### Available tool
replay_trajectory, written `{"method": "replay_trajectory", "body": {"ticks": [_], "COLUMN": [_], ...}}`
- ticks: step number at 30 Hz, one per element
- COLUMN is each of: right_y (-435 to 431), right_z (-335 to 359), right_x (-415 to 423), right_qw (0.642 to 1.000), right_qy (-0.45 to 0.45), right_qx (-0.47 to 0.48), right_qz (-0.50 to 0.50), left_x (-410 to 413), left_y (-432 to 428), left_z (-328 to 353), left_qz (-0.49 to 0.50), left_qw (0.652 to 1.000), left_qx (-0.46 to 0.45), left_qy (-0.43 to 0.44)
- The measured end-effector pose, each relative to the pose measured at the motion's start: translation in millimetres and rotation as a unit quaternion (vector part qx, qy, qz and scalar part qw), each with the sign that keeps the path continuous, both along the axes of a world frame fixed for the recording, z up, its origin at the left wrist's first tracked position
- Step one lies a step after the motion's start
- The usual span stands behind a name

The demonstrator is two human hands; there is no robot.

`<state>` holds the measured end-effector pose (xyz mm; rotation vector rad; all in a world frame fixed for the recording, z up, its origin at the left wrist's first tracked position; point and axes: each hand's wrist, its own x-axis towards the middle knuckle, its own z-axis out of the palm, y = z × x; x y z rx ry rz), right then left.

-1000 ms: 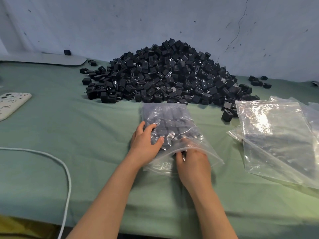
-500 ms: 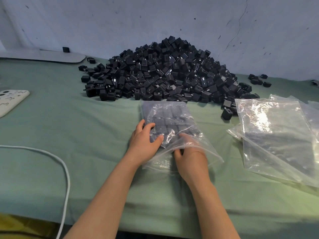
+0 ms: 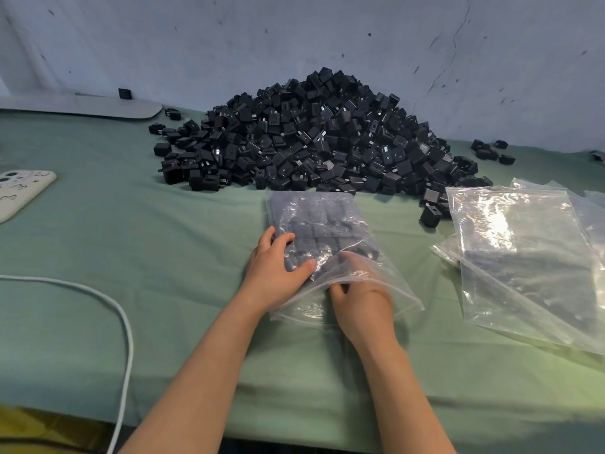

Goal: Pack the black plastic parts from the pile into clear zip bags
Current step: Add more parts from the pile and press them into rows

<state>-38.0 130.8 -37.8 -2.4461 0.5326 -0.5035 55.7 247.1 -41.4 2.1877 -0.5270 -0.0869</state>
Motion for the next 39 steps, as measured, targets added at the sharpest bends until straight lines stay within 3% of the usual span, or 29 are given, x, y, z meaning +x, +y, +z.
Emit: {"method": "replay_trajectory", "body": {"ticks": [39], "right_y": [2.2], "right_z": [-2.6], "right_x": [0.1], "right_qw": [0.999], "right_qy": [-0.022], "right_qx": [0.045], "right_qz": [-0.008], "left_x": [-2.6], "left_y": [4.9], "left_z": [5.2], "left_qz": [-0.036], "left_qw": [0.999], "left_qx": [0.015], "left_qy": [0.023]}}
